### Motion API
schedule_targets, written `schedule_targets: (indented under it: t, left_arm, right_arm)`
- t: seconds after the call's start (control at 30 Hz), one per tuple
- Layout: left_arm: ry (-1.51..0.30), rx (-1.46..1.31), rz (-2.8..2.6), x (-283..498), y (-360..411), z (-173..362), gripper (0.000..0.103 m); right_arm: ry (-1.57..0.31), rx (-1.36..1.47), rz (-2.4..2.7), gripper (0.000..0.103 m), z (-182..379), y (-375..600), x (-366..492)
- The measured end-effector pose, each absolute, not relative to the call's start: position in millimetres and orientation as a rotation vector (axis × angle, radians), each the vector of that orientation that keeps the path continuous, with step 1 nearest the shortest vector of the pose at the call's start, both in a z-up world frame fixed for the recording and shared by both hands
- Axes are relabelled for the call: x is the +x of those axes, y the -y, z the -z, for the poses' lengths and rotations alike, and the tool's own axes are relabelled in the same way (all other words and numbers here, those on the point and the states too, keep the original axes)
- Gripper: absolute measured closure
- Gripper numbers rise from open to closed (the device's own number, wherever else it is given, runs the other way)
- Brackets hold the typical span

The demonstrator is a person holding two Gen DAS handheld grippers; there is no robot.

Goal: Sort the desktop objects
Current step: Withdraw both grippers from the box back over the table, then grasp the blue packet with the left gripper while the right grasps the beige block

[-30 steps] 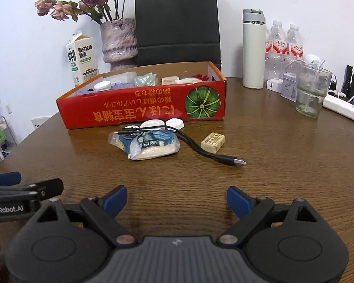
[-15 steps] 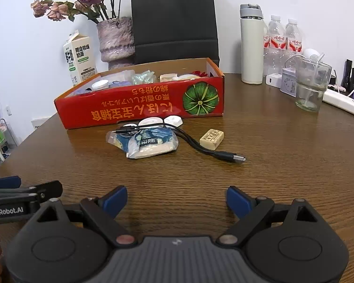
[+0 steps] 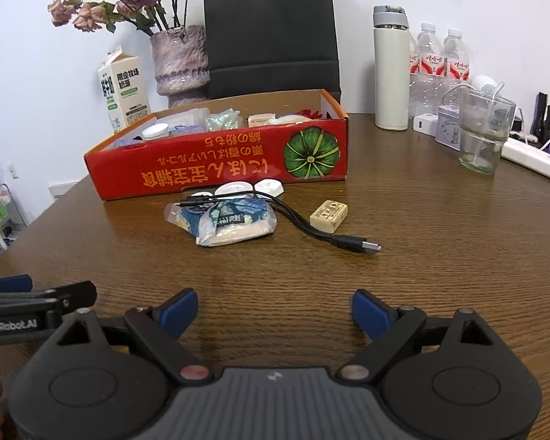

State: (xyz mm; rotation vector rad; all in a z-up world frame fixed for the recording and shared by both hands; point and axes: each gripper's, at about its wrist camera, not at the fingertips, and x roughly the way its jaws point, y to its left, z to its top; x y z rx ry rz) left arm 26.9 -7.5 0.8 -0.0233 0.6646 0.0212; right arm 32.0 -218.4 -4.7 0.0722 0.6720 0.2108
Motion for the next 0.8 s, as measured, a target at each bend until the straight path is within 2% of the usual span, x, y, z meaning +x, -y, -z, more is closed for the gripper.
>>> schedule_targets:
  t: [0.17,0.3,0.33,0.4,0.43,0.47,0.57,0.63,0.8]
  left_arm:
    - [-0.646,0.136,0.048,46.5,24.9,-15.6,0.0]
    - [-0.652,0.145,0.134,88.9,33.9,-30.6,0.0]
    - [-0.68,0.121,0.132,101.5,34.9,-32.4,0.0]
    - [-0.72,0.056,0.157,119.3,38.5,-35.7,0.002]
    - [-0.724,0.037,0.191,123.0,42.7,-37.1,0.002]
    - [-0.717,0.032,0.217,124.8,47.6,-37.1,0.002]
    - [-0.69,0.05,0.247,126.7,67.3,-29.4,0.006]
    - [-0.692,0.054,0.267,127.7,79.5,-21.5,0.018]
    - [-0.64,0.105,0.319,123.8,102.0,-15.6,0.019]
  right_arm:
    - [-0.645,0.052,-0.273,0.012,-16.7,228.8,45.5]
    - [-0.522,-0.038,-0.259,0.012,-40.1,232.3,80.2]
    - [-0.534,-0.033,-0.254,0.015,-41.2,233.5,93.9]
    - [-0.588,-0.007,-0.244,0.029,-39.1,237.7,120.9]
    - [-0.599,0.004,-0.235,0.042,-36.4,241.7,130.6]
    - [-0.604,0.021,-0.225,0.045,-32.7,247.2,136.1]
    - [-0.643,0.092,-0.224,0.045,-19.0,267.1,141.0]
    - [-0.671,0.111,-0.232,0.045,-11.8,275.4,141.0]
    - [-0.677,0.071,-0.197,0.045,-8.5,276.0,140.4]
